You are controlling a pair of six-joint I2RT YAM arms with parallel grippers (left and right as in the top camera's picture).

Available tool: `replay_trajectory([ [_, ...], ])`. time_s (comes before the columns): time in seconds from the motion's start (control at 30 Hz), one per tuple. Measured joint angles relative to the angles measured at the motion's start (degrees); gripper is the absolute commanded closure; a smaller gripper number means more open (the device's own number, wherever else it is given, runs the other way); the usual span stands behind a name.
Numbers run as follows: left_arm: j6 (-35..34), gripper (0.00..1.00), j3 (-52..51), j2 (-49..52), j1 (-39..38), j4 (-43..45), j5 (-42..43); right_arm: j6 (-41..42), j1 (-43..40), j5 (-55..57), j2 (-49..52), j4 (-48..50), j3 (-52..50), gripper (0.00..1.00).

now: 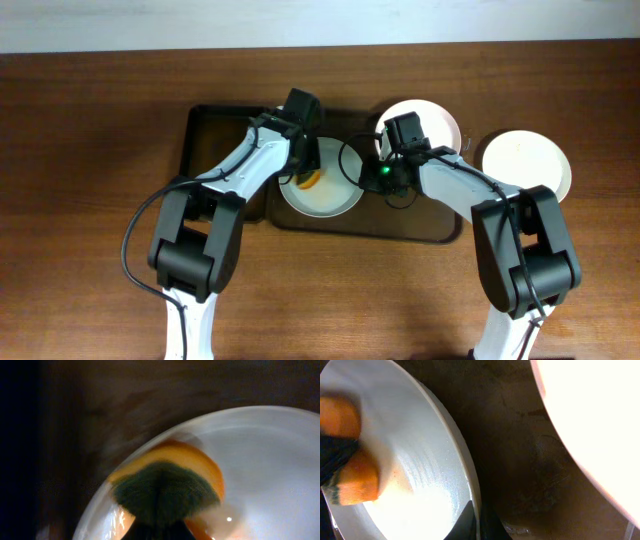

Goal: Clean dirty plates on tray and stack at the side
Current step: 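Scrub the second plate with the sponge in left gripper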

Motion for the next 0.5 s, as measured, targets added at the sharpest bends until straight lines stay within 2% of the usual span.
replay_trajectory([
  [0.07,-4.6,1.00,0.3,-0.3,-0.1,-5.8,-1.6,-0.1,0.4,-0.4,0.0,-0.2,0.0,0.96],
  [0.13,-6.1,1.00,0.5,-0.5,0.0,-10.0,1.7,-0.4,0.5,-0.5,0.0,-0.2,0.0,0.96],
  [0.23,-1.0,1.00,0.4,-0.5,0.0,-11.8,12.8,-0.5,0.5,-0.6,0.0,-0.2,0.0,0.96],
  [0.3,3.1,1.00,-0.3,-0.2,-0.8,-10.9,21.4,-0.5,0.5,-0.6,0.0,-0.2,0.0,0.96],
  [0.33,4.0,1.00,-0.6,-0.1,-1.0,-9.6,23.2,-0.4,0.5,-0.6,0.0,-0.2,0.0,0.96],
  [0.43,2.8,1.00,-1.0,0.2,-1.3,-2.8,22.8,-0.1,0.4,-0.4,0.0,-0.1,0.0,0.96],
  [0.5,-1.6,1.00,-0.9,0.2,-1.4,0.3,17.3,0.1,0.4,-0.3,0.0,0.0,0.0,0.96],
])
